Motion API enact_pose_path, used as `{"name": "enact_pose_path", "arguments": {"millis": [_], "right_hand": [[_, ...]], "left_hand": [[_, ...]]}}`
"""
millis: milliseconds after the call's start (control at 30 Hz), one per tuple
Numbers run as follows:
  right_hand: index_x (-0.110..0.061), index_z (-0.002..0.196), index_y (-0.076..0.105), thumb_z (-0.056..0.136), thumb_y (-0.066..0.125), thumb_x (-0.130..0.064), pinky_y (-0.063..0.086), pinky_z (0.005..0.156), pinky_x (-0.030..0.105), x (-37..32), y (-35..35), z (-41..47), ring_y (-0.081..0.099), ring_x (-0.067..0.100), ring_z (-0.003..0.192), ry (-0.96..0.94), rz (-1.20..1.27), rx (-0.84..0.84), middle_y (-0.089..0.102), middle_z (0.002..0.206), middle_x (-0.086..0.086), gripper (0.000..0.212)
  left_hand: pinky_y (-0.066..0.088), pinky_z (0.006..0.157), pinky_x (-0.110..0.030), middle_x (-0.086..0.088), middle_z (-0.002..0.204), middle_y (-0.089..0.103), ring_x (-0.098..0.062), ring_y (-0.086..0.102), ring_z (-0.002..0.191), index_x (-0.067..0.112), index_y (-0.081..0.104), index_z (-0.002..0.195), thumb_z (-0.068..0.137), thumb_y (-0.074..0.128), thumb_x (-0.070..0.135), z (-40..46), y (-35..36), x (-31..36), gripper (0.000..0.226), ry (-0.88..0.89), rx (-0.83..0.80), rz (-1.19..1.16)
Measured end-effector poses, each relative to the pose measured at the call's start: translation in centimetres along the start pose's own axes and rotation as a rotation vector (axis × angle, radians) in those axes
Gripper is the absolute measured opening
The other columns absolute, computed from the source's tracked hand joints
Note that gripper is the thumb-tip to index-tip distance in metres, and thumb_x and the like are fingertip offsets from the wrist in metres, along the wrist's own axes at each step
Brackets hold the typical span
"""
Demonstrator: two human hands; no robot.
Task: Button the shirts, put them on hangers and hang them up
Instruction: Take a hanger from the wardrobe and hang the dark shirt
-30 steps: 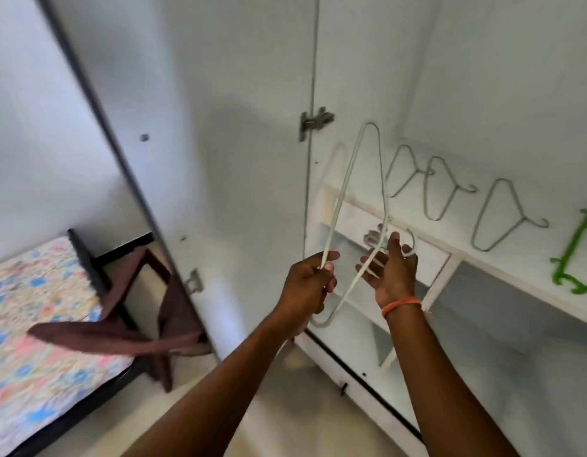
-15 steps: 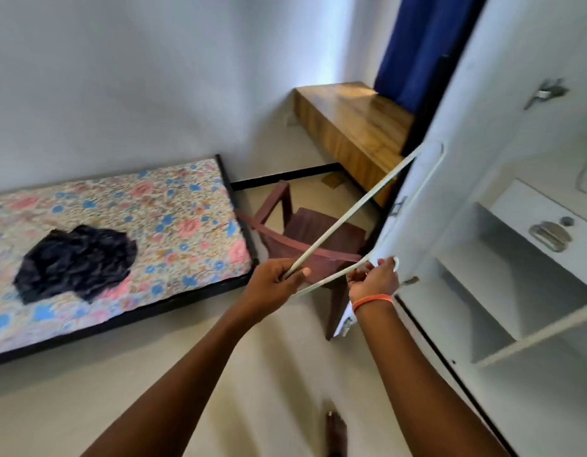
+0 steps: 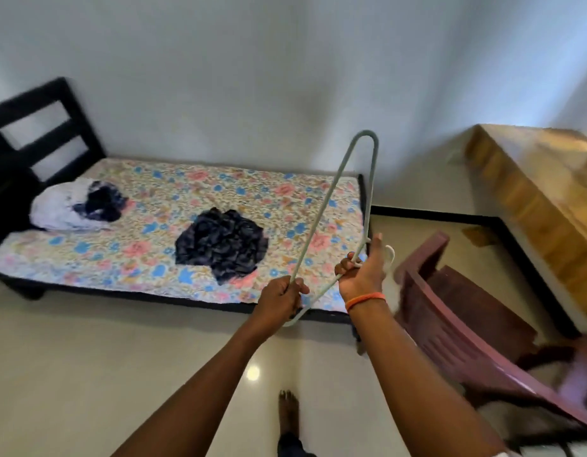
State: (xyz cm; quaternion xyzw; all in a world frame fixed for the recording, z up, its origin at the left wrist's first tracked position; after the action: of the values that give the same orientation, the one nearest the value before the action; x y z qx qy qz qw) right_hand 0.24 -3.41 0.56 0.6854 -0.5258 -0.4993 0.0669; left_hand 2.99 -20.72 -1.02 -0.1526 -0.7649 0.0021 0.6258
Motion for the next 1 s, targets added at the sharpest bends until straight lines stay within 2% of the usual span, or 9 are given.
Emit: {"name": "enact_pose_path", "arguments": {"millis": [200, 300, 433, 600, 700, 800, 867, 900, 1000], "right_hand": [[-0.02, 0.081, 0.033, 0.077, 0.084, -0.033, 0.032, 0.04, 0.022, 7.7, 12.7, 8.7, 0.037, 0.014, 0.038, -0.001, -0.142, -0.095, 0.045, 0.059, 0.007, 0.053], [-0.022, 0.088, 0.03, 0.073, 0.088, -0.031, 0.031, 0.041, 0.023, 11.1, 19.1, 13.3, 0.036, 0.016, 0.039, 0.024, -0.219, -0.109, 0.043, 0.062, 0.009, 0.061], [-0.019, 0.106, 0.024, 0.075, 0.086, -0.03, 0.032, 0.043, 0.024, 15.2, 25.7, 18.4, 0.036, 0.015, 0.045, 0.053, -0.248, -0.133, 0.043, 0.066, 0.008, 0.07], [-0.02, 0.102, 0.027, 0.068, 0.091, -0.036, 0.034, 0.044, 0.027, 23.0, 32.1, 26.8, 0.039, 0.018, 0.047, 0.074, -0.326, -0.098, 0.046, 0.066, 0.009, 0.074], [-0.025, 0.083, 0.03, 0.053, 0.096, -0.047, 0.036, 0.045, 0.028, 29.2, 34.9, 32.6, 0.042, 0.017, 0.044, 0.088, -0.356, -0.044, 0.045, 0.064, 0.008, 0.076], [-0.027, 0.078, 0.027, 0.055, 0.095, -0.047, 0.037, 0.045, 0.027, 36.5, 37.4, 38.5, 0.042, 0.015, 0.046, 0.133, -0.395, 0.004, 0.043, 0.065, 0.004, 0.074], [-0.024, 0.079, 0.032, 0.066, 0.091, -0.042, 0.037, 0.044, 0.027, 40.4, 38.6, 41.3, 0.041, 0.015, 0.046, 0.176, -0.422, 0.024, 0.041, 0.062, 0.002, 0.063], [-0.022, 0.082, 0.036, 0.071, 0.087, -0.04, 0.038, 0.044, 0.027, 42.4, 39.1, 42.9, 0.04, 0.014, 0.046, 0.195, -0.429, 0.039, 0.039, 0.063, 0.002, 0.056], [-0.017, 0.091, 0.045, 0.082, 0.076, -0.045, 0.039, 0.044, 0.026, 46.8, 40.1, 47.0, 0.038, 0.013, 0.045, 0.245, -0.441, 0.098, 0.039, 0.065, 0.003, 0.042]], "left_hand": [[0.051, 0.07, -0.035, -0.009, 0.077, 0.065, -0.021, 0.06, 0.065, 0.005, 0.063, 0.092, 0.104, 0.045, 0.031, 11.9, -9.3, -1.1, 0.033, -0.185, 0.12, -0.003], [0.045, 0.069, -0.032, -0.01, 0.082, 0.063, -0.023, 0.06, 0.073, 0.002, 0.063, 0.093, 0.101, 0.05, 0.035, 17.4, -14.4, -0.8, 0.037, -0.212, 0.101, 0.167], [0.039, 0.059, -0.027, -0.01, 0.07, 0.047, -0.019, 0.051, 0.063, 0.011, 0.05, 0.077, 0.097, 0.058, 0.039, 22.9, -20.5, -2.3, 0.035, -0.246, 0.098, 0.224], [0.037, 0.055, -0.027, -0.013, 0.069, 0.041, -0.02, 0.043, 0.061, 0.011, 0.041, 0.071, 0.096, 0.059, 0.034, 31.9, -28.9, -8.9, 0.038, -0.399, 0.231, 0.235], [0.03, 0.056, -0.03, -0.009, 0.062, 0.029, -0.021, 0.031, 0.055, 0.013, 0.03, 0.067, 0.096, 0.059, 0.022, 38.2, -34.1, -14.3, 0.042, -0.471, 0.337, 0.298], [0.027, 0.053, -0.033, -0.009, 0.059, 0.026, -0.021, 0.028, 0.049, 0.009, 0.03, 0.067, 0.091, 0.063, 0.014, 45.4, -38.7, -21.4, 0.041, -0.555, 0.405, 0.276], [0.045, 0.057, -0.044, -0.022, 0.075, 0.052, -0.032, 0.055, 0.062, -0.008, 0.051, 0.086, 0.083, 0.073, 0.026, 49.0, -40.2, -26.1, 0.041, -0.683, 0.423, 0.231], [0.053, 0.066, -0.046, -0.027, 0.097, 0.059, -0.037, 0.063, 0.081, -0.012, 0.052, 0.109, 0.079, 0.077, 0.034, 50.9, -40.6, -28.6, 0.06, -0.752, 0.395, 0.221], [0.048, 0.097, -0.052, -0.026, 0.145, 0.033, -0.044, 0.044, 0.128, -0.007, 0.013, 0.147, 0.074, 0.082, 0.043, 54.4, -40.4, -33.1, 0.112, -0.856, 0.309, 0.303]]}}
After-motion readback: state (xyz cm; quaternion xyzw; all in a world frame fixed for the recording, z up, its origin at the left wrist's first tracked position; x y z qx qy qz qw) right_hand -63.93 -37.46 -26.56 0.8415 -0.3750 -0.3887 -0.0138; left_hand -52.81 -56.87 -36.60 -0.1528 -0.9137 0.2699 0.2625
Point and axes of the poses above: each hand's wrist, its own z-axis towards the middle knuckle, its own y-axis out of the palm, x = y × z, the point moved 4 cm from there along z, towards the middle knuckle
